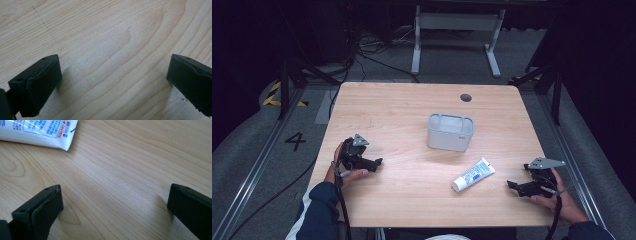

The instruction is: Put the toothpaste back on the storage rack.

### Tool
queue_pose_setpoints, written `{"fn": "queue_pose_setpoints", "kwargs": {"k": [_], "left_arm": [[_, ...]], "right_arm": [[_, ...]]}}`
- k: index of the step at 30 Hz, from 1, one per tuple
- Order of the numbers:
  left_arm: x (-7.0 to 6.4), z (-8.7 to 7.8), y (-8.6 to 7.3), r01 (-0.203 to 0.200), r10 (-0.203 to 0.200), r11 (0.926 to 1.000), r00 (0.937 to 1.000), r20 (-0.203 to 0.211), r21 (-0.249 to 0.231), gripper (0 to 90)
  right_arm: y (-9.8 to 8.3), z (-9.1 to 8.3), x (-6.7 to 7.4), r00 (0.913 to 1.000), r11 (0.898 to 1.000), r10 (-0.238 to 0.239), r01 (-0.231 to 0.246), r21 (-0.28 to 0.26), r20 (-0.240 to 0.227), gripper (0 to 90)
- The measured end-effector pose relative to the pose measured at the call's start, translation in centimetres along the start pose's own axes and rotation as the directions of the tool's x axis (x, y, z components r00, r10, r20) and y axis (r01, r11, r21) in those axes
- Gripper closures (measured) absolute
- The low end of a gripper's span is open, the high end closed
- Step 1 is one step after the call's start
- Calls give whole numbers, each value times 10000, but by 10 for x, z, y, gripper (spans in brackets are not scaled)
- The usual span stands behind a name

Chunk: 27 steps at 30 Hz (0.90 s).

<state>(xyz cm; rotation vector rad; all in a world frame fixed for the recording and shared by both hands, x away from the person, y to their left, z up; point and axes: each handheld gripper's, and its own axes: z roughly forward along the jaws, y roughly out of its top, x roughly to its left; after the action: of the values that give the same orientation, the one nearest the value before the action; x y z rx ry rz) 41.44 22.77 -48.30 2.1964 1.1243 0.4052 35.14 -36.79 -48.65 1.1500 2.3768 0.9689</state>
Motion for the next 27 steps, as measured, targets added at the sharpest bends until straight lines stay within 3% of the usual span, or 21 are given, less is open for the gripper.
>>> {"fn": "queue_pose_setpoints", "kwargs": {"k": [4, 6, 10, 22, 27], "left_arm": [[0, 0, 0, -1, 1, 10000, 10000, 1, 0, 1], [0, 0, 0, 1, -1, 10000, 10000, 3, -1, 1], [0, 0, 0, -1, 1, 10000, 10000, 1, -1, 1], [0, 0, 0, 0, 0, 10000, 10000, 0, -2, 1], [0, 0, 0, -1, 1, 10000, 10000, -1, 0, 1]], "right_arm": [[3, -2, 1, 9998, 9997, -164, 166, 204, -93, 54], [5, -3, 3, 9999, 9998, -102, 103, 141, -78, 189], [8, -4, 6, 9996, 9995, -285, 285, 137, 34, 218], [23, -3, 30, 9951, 9963, -862, 858, -107, -474, 400], [28, 2, 37, 9933, 9946, -1036, 1031, -118, -518, 422]]}}
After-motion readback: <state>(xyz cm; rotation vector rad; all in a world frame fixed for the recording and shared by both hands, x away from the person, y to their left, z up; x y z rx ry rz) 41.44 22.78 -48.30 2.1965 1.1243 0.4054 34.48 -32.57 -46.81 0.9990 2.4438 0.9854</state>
